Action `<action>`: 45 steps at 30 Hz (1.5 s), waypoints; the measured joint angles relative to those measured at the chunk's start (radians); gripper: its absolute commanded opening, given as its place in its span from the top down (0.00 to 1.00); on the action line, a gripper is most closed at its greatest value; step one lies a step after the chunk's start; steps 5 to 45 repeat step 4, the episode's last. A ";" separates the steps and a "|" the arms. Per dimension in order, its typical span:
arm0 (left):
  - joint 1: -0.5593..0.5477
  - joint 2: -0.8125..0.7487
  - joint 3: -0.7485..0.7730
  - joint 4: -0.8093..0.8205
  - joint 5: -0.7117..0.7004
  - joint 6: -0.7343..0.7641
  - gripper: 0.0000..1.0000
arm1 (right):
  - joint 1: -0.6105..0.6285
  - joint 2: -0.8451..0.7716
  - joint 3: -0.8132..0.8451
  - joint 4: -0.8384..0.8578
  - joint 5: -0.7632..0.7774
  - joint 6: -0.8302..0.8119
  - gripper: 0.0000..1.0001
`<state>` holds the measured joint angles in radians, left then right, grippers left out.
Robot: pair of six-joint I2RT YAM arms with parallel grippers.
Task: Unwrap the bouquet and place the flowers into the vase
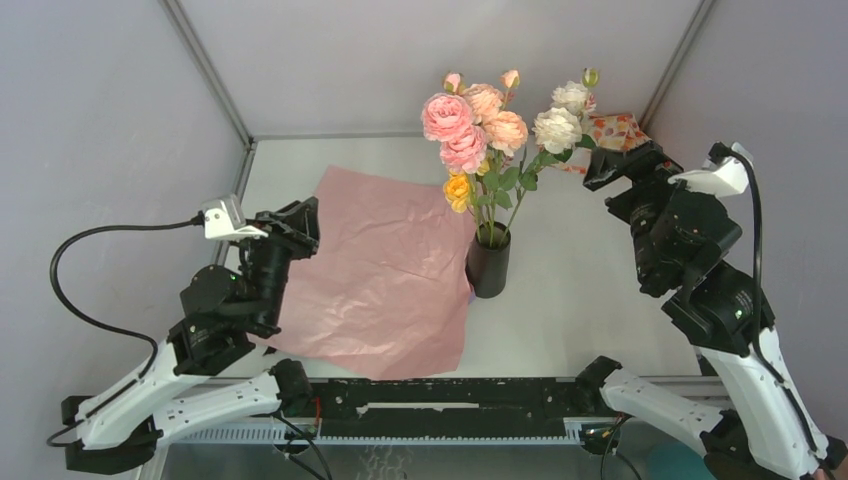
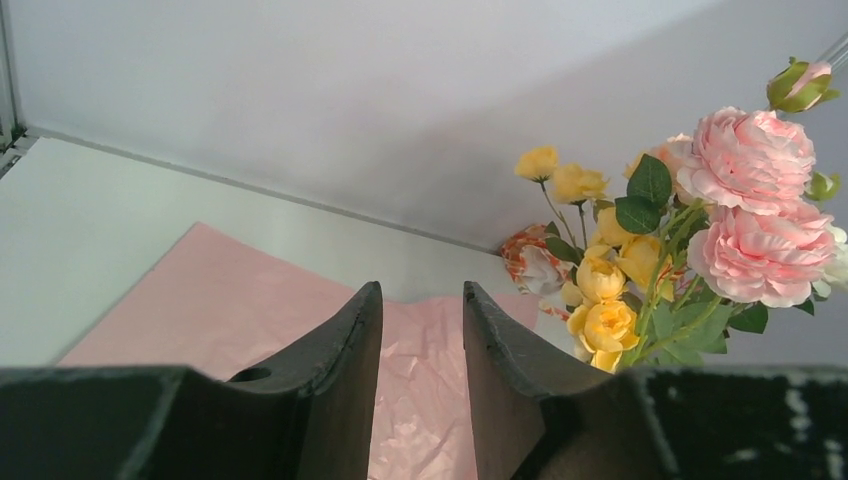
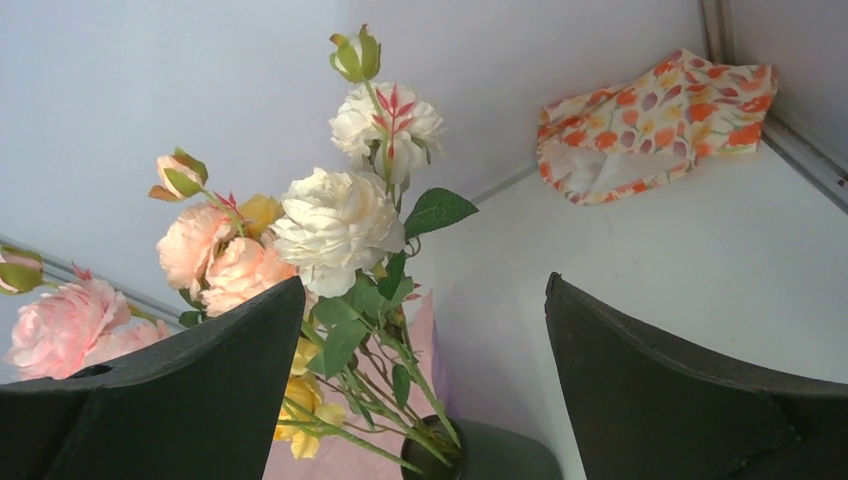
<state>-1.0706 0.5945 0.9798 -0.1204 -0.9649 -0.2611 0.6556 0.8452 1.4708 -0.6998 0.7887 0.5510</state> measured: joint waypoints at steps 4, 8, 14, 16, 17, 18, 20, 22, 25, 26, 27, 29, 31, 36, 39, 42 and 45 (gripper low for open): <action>0.000 0.001 0.000 -0.003 0.000 0.000 0.59 | 0.002 0.005 -0.014 0.000 -0.001 0.000 0.01; 0.000 0.001 0.000 -0.003 0.000 0.000 0.59 | 0.002 0.005 -0.014 0.000 -0.001 0.000 0.01; 0.000 0.001 0.000 -0.003 0.000 0.000 0.59 | 0.002 0.005 -0.014 0.000 -0.001 0.000 0.01; 0.000 0.001 0.000 -0.003 0.000 0.000 0.59 | 0.002 0.005 -0.014 0.000 -0.001 0.000 0.01; 0.000 0.001 0.000 -0.003 0.000 0.000 0.59 | 0.002 0.005 -0.014 0.000 -0.001 0.000 0.01; 0.000 0.001 0.000 -0.003 0.000 0.000 0.59 | 0.002 0.005 -0.014 0.000 -0.001 0.000 0.01; 0.000 0.001 0.000 -0.003 0.000 0.000 0.59 | 0.002 0.005 -0.014 0.000 -0.001 0.000 0.01; 0.000 0.001 0.000 -0.003 0.000 0.000 0.59 | 0.002 0.005 -0.014 0.000 -0.001 0.000 0.01; 0.000 0.001 0.000 -0.003 0.000 0.000 0.59 | 0.002 0.005 -0.014 0.000 -0.001 0.000 0.01; 0.000 0.001 0.000 -0.003 0.000 0.000 0.59 | 0.002 0.005 -0.014 0.000 -0.001 0.000 0.01; 0.000 0.001 0.000 -0.003 0.000 0.000 0.59 | 0.002 0.005 -0.014 0.000 -0.001 0.000 0.01; 0.000 0.001 0.000 -0.003 0.000 0.000 0.59 | 0.002 0.005 -0.014 0.000 -0.001 0.000 0.01; 0.000 0.001 0.000 -0.003 0.000 0.000 0.59 | 0.002 0.005 -0.014 0.000 -0.001 0.000 0.01; 0.000 0.001 0.000 -0.003 0.000 0.000 0.59 | 0.002 0.005 -0.014 0.000 -0.001 0.000 0.01; 0.000 0.001 0.000 -0.003 0.000 0.000 0.59 | 0.002 0.005 -0.014 0.000 -0.001 0.000 0.01; 0.000 0.001 0.000 -0.003 0.000 0.000 0.59 | 0.002 0.005 -0.014 0.000 -0.001 0.000 0.01; 0.000 0.001 0.000 -0.003 0.000 0.000 0.59 | 0.002 0.005 -0.014 0.000 -0.001 0.000 0.01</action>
